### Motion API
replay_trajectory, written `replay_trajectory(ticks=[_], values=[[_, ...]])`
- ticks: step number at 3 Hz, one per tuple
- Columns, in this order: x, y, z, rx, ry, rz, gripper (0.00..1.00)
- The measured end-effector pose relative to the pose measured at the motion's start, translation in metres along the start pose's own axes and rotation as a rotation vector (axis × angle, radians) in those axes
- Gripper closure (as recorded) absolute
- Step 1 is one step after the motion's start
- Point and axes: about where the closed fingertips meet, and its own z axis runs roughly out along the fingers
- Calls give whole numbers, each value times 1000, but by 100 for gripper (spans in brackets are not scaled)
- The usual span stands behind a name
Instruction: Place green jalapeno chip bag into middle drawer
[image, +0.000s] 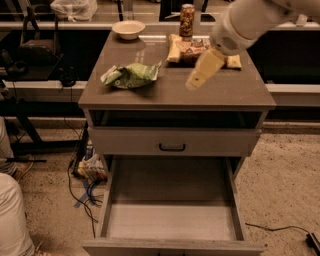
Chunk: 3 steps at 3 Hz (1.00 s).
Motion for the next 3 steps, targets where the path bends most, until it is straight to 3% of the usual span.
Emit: replay_trajectory(ticks=[1, 3], values=[[-38, 2, 31, -24, -6, -36, 0], [-82, 18, 104, -130, -2, 1, 0]])
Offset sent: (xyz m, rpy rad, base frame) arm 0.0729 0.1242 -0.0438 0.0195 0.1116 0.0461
